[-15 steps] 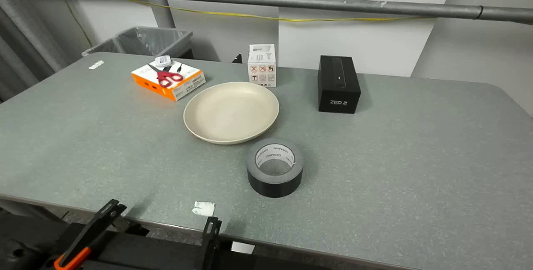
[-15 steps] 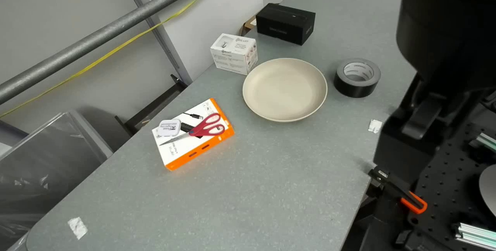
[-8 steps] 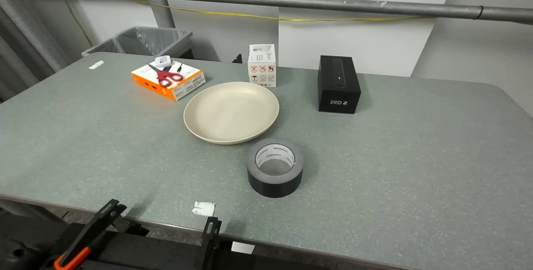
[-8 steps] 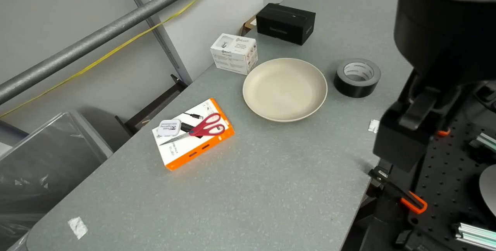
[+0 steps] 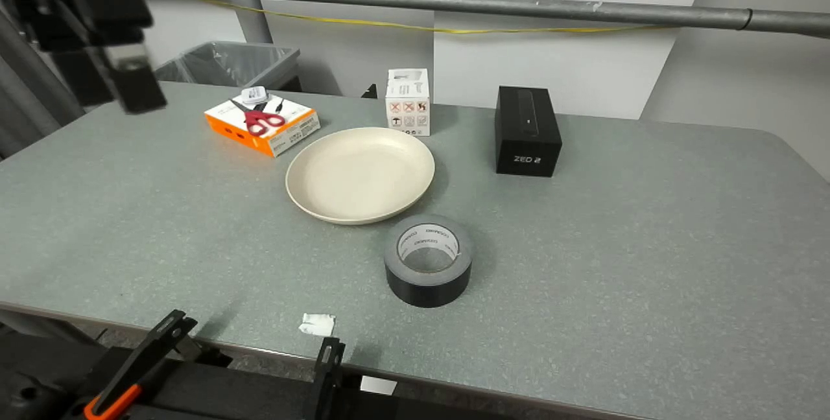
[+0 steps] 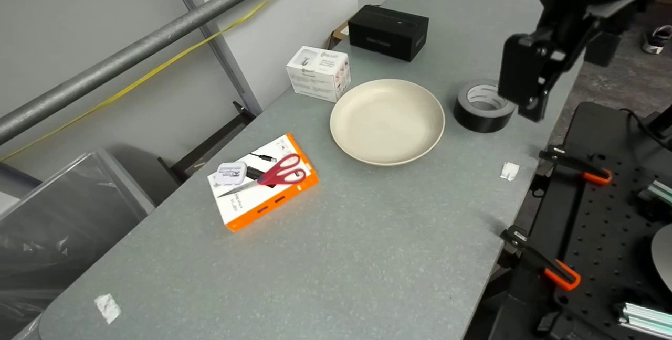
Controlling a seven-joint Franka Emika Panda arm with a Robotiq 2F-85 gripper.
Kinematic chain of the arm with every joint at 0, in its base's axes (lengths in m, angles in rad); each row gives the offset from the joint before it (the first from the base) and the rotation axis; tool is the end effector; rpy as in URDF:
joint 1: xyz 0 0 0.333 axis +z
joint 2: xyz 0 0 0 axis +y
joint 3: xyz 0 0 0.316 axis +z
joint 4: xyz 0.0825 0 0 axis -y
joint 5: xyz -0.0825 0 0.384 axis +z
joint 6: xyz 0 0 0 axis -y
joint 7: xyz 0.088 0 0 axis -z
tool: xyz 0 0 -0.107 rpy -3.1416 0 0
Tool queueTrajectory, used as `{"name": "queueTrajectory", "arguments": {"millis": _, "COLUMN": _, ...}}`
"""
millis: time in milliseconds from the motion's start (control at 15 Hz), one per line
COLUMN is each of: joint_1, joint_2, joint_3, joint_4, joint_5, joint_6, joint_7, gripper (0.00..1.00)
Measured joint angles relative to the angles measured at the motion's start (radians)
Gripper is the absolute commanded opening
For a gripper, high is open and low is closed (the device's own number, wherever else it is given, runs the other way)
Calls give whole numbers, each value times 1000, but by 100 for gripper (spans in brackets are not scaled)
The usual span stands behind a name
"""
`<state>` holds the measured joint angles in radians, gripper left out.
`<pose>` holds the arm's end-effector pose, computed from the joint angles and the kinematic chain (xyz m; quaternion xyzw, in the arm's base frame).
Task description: Put the tape on the plate
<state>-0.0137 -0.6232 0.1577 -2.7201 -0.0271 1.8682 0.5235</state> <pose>0.3154 0.0395 0.3902 0.9708 -0.2011 -0.0931 0.0918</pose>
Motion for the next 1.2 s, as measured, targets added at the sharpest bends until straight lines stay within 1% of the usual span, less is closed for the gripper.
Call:
{"name": "queueTrajectory", "arguments": {"millis": 200, "joint_1": -101, "joint_2": 12, "joint_3": -91, "joint_4": -33, "joint_5": -26, "joint_6": 89, "joint_7": -25, "gripper": 100}}
{"name": "queueTrajectory", "arguments": {"millis": 400, "joint_1": -181, "joint_2": 52, "joint_3": -145, "joint_4": -45, "joint_5": -41, "joint_6": 149, "joint_7": -36, "gripper": 100}}
{"name": "queueTrajectory", "arguments": {"millis": 467, "joint_1": -190, "joint_2": 61, "joint_3": -152, "joint_4": -45, "joint_5": -41, "joint_6": 150, "joint_7": -41, "gripper": 100}}
{"name": "queueTrajectory", "arguments": {"millis": 1000, "joint_1": -189, "joint_2": 64, "joint_3": -140, "joint_4": -47, "joint_5": -42, "joint_6": 154, "joint_7": -41, "gripper": 100}}
{"name": "queueTrajectory", "arguments": {"millis": 1067, "joint_1": -189, "joint_2": 74, "joint_3": -139, "joint_4": -53, "joint_5": -51, "joint_6": 181, "joint_7": -41, "gripper": 100}}
{"name": "queueTrajectory", "arguments": {"millis": 1200, "joint_1": -198, "joint_2": 125, "joint_3": -139, "joint_4": -64, "joint_5": -90, "joint_6": 296, "joint_7": -38, "gripper": 100}}
